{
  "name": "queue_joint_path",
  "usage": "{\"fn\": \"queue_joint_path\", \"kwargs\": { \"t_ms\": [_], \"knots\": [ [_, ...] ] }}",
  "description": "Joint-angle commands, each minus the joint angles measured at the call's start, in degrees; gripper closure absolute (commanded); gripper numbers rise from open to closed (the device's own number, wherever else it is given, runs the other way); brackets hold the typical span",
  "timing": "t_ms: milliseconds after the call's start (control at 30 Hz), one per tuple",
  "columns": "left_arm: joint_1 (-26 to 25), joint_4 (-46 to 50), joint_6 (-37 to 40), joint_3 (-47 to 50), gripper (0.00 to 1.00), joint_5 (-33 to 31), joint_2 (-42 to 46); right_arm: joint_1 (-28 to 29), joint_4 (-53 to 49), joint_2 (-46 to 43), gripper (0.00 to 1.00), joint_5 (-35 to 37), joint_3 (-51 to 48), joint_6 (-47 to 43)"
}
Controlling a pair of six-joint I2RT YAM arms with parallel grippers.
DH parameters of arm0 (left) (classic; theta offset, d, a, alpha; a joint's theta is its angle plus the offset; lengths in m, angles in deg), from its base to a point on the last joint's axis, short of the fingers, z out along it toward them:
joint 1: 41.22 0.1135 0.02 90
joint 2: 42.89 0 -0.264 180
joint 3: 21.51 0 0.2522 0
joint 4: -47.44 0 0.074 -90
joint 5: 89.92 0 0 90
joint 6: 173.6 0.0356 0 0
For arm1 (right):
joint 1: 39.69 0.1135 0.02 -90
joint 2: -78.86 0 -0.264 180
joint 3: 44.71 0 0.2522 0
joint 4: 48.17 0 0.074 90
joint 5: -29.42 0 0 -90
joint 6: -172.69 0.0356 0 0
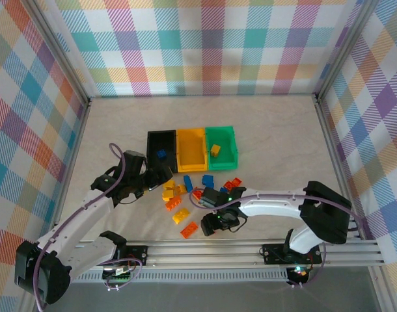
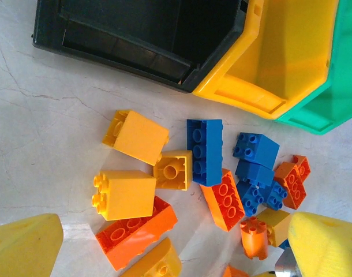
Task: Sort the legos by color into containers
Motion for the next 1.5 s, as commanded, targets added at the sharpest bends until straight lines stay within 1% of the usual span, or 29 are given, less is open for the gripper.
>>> {"fn": "queue_joint_path", "kwargs": {
  "t_ms": [0,133,200,267,367,467,533,567,700,1000,1100,1333,1467],
  "knots": [
    [-0.34,-0.51,0.59,0.86,0.00,0.44,0.08,0.68,-1.56,1.98,0.26,3.03,2.92,1.85],
    [-0.32,-0.55,0.72,1.59,0.00,0.50,0.26,0.72,-3.43,3.48,0.29,4.53,4.71,1.90],
    [-0.26,-0.63,0.87,1.81,0.00,0.44,0.24,0.71,-3.83,4.30,0.32,4.14,5.14,1.60],
    [-0.25,-0.66,0.96,1.89,0.00,0.36,0.09,0.71,-3.90,4.81,0.32,3.29,5.23,1.51],
    [-0.24,-1.20,0.89,2.31,0.00,0.52,-0.05,1.27,-3.09,4.23,0.25,2.10,4.88,0.46],
    [-0.16,-1.47,0.91,2.52,0.00,0.58,-0.34,1.59,-3.13,4.01,0.22,1.55,4.75,-0.52],
    [-0.04,-1.64,0.89,2.49,0.00,0.69,-0.70,1.77,-3.11,4.60,0.09,1.45,4.70,-0.82],
    [-0.07,-1.64,0.90,2.53,0.00,0.70,-0.73,1.83,-3.04,4.96,0.08,1.45,4.75,-0.87],
    [0.17,-1.57,0.99,2.54,0.00,0.56,-0.96,2.39,-4.25,6.92,0.09,3.09,6.11,-1.29],
    [0.55,-1.52,1.17,2.66,0.00,0.52,-1.01,4.55,-7.52,10.44,0.18,7.66,9.64,-2.71],
    [0.59,-1.43,1.26,2.65,0.00,0.65,-1.13,4.76,-7.38,10.76,0.24,8.28,9.74,-2.85],
    [0.64,-1.35,1.32,2.52,0.00,0.82,-1.09,4.75,-4.96,7.33,0.40,9.48,7.92,-3.28],
    [0.71,-0.97,1.49,2.30,0.00,0.79,-1.06,4.76,-4.47,4.66,0.45,10.73,7.12,-2.94]
  ]
}}
